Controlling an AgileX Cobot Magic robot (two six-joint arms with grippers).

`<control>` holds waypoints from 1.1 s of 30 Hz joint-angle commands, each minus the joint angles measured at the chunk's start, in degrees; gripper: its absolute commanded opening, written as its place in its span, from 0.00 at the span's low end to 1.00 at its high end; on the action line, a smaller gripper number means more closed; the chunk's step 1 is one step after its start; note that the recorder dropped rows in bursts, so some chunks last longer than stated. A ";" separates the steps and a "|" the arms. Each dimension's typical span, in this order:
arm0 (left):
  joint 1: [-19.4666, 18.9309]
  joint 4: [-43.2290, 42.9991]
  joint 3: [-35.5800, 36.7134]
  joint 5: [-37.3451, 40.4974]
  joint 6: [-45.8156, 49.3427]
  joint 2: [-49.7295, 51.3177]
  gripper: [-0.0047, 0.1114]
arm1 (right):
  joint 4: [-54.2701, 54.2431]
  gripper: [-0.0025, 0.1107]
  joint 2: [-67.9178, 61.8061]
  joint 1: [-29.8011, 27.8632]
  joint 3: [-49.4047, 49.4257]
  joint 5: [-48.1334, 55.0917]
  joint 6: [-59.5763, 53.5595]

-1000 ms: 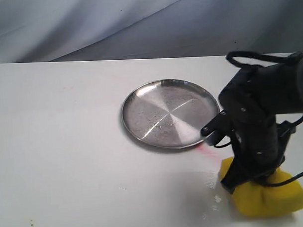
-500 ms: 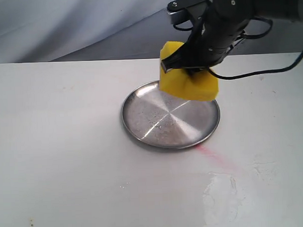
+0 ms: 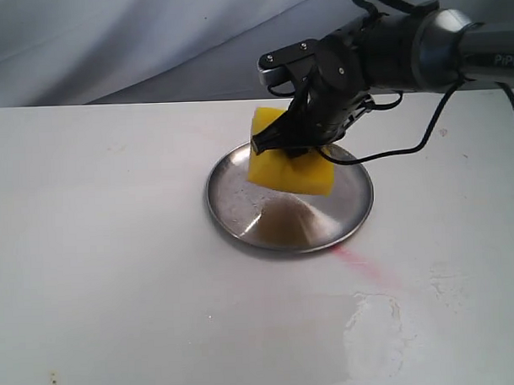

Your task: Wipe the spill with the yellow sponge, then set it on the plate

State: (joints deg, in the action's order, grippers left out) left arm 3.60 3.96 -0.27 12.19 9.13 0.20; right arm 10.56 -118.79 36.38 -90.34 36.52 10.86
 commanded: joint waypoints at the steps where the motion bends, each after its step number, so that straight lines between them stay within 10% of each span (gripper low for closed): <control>1: 0.35 -0.01 0.27 -0.42 0.02 -0.20 0.04 | 0.39 0.60 -0.03 -0.53 -0.48 -1.12 0.07; 14: 0.35 -0.01 0.27 -0.42 0.02 -0.20 0.04 | 1.22 0.70 2.88 -0.53 -0.48 2.08 0.19; 24: 0.35 -0.01 0.27 -0.42 0.02 -0.20 0.04 | 2.51 0.05 14.97 -0.53 5.65 1.75 3.52; 33: 0.35 -0.01 0.27 -0.42 0.02 -0.20 0.04 | 2.51 0.02 35.27 -0.53 30.58 -15.81 11.75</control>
State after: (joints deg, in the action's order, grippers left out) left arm 3.60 3.96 -0.27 12.19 9.13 0.20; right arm 12.60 -89.77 36.16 -66.06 25.49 20.17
